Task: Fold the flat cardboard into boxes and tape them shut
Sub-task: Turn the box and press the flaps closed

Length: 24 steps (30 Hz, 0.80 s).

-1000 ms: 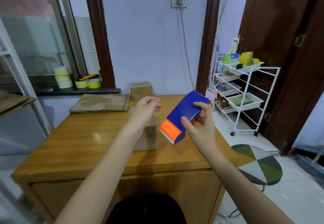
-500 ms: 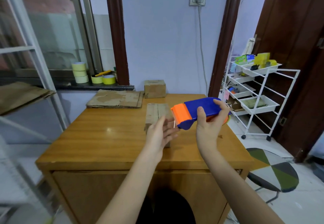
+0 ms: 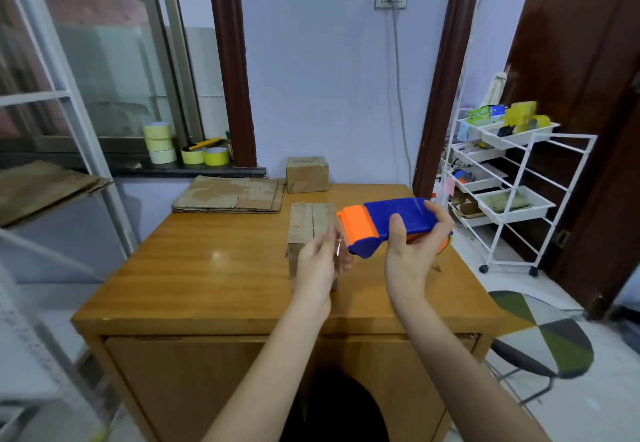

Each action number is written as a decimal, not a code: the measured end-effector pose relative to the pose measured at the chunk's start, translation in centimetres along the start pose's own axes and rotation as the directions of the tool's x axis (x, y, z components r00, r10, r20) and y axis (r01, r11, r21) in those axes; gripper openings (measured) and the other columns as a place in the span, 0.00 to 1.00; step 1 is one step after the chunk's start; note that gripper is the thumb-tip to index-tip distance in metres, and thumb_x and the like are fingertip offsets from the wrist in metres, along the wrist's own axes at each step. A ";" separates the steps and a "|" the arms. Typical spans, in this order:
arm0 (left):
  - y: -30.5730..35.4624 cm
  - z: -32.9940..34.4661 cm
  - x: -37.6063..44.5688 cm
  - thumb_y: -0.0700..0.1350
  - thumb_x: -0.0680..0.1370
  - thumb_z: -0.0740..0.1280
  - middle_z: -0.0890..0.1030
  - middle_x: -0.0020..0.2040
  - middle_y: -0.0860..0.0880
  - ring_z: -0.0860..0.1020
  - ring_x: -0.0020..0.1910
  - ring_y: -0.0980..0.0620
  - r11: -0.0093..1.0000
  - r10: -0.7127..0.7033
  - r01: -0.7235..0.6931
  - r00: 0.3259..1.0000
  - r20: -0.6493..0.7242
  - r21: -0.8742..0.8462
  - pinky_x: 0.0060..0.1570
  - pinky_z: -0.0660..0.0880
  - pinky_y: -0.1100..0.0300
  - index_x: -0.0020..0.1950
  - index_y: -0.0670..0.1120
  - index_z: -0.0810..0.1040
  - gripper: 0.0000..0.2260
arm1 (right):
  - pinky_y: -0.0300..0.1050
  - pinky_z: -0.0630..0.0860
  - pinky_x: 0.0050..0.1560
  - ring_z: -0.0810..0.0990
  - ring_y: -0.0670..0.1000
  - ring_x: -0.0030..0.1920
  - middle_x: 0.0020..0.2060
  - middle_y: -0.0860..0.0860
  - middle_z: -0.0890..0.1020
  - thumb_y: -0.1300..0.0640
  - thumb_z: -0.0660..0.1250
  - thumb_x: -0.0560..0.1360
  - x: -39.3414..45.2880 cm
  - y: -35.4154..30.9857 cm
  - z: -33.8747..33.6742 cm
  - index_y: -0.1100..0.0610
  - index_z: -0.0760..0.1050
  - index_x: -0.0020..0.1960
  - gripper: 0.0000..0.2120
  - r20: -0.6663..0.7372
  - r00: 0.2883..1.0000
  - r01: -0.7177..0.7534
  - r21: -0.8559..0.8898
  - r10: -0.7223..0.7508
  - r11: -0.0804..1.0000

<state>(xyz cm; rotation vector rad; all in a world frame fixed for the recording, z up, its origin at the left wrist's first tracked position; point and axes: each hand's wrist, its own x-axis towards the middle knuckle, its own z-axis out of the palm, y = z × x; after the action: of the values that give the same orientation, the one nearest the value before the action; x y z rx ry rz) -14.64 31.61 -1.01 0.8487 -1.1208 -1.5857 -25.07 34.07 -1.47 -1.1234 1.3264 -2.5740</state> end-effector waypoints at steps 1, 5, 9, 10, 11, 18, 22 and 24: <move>-0.1 0.0 0.0 0.51 0.82 0.59 0.78 0.32 0.50 0.76 0.34 0.53 0.999 0.032 -0.031 0.999 -0.015 0.038 0.40 0.74 0.58 0.45 0.46 0.78 0.13 | 0.27 0.71 0.46 0.72 0.30 0.46 0.53 0.45 0.68 0.55 0.67 0.71 0.0 0.0 0.0 0.57 0.62 0.61 0.23 0.001 1.000 -0.007 -0.001 0.007 1.000; 0.0 0.1 0.2 0.52 0.81 0.59 0.77 0.32 0.50 0.75 0.31 0.55 0.993 0.081 -0.077 0.996 -0.038 0.089 0.36 0.73 0.60 0.44 0.45 0.77 0.14 | 0.27 0.71 0.42 0.72 0.29 0.44 0.53 0.46 0.67 0.55 0.68 0.69 -0.3 -0.1 0.2 0.58 0.60 0.60 0.25 -0.002 0.999 -0.047 0.030 0.047 0.998; -0.1 -0.3 0.6 0.53 0.80 0.61 0.78 0.33 0.50 0.75 0.32 0.56 0.988 0.058 -0.051 0.997 -0.041 0.143 0.35 0.73 0.62 0.47 0.45 0.78 0.13 | 0.28 0.72 0.42 0.73 0.31 0.44 0.54 0.46 0.67 0.46 0.69 0.62 -0.6 -0.1 0.5 0.57 0.59 0.61 0.33 0.030 0.997 -0.074 0.030 0.073 0.997; -0.2 -0.4 0.7 0.53 0.80 0.61 0.77 0.33 0.49 0.74 0.32 0.55 0.987 0.045 -0.037 0.998 -0.048 0.157 0.35 0.73 0.62 0.47 0.44 0.79 0.13 | 0.28 0.72 0.42 0.74 0.31 0.44 0.54 0.48 0.67 0.47 0.71 0.62 -0.7 -0.1 0.5 0.57 0.59 0.61 0.34 0.040 0.996 -0.082 0.022 0.081 0.996; -0.4 -0.6 0.7 0.52 0.80 0.61 0.77 0.33 0.49 0.74 0.32 0.56 0.985 0.033 -0.023 0.998 -0.057 0.172 0.34 0.73 0.63 0.47 0.44 0.78 0.14 | 0.28 0.72 0.42 0.74 0.31 0.44 0.55 0.50 0.68 0.50 0.72 0.63 -0.7 -0.1 0.5 0.57 0.59 0.61 0.33 0.047 0.995 -0.084 0.010 0.084 0.996; 0.0 -1.2 0.8 0.48 0.81 0.61 0.76 0.32 0.49 0.72 0.27 0.59 0.989 0.039 -0.024 0.994 -0.104 0.148 0.28 0.71 0.69 0.49 0.41 0.77 0.11 | 0.28 0.72 0.42 0.74 0.31 0.44 0.54 0.49 0.67 0.59 0.69 0.66 -0.9 -0.3 0.9 0.58 0.58 0.61 0.28 0.073 0.994 -0.079 0.000 0.079 0.997; 0.5 -1.2 0.6 0.48 0.81 0.61 0.76 0.31 0.51 0.73 0.25 0.61 0.982 0.086 -0.067 0.992 -0.096 0.178 0.27 0.71 0.70 0.48 0.43 0.77 0.10 | 0.29 0.73 0.42 0.73 0.31 0.44 0.53 0.46 0.67 0.59 0.69 0.67 -0.6 -0.3 0.9 0.57 0.58 0.61 0.28 0.048 0.996 -0.078 0.015 0.078 0.997; 0.6 -1.2 0.7 0.48 0.81 0.61 0.76 0.31 0.51 0.73 0.25 0.62 0.978 0.094 -0.074 0.991 -0.094 0.194 0.26 0.70 0.71 0.48 0.43 0.76 0.10 | 0.29 0.73 0.42 0.74 0.31 0.45 0.54 0.45 0.67 0.59 0.69 0.67 -0.5 -0.2 0.9 0.57 0.59 0.61 0.28 0.049 0.996 -0.078 0.017 0.077 0.997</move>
<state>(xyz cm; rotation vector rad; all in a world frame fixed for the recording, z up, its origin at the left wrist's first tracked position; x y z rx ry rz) -13.56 30.61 -0.84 0.9841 -1.2309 -1.3653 -24.11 33.75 -1.22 -1.1007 1.3063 -2.4831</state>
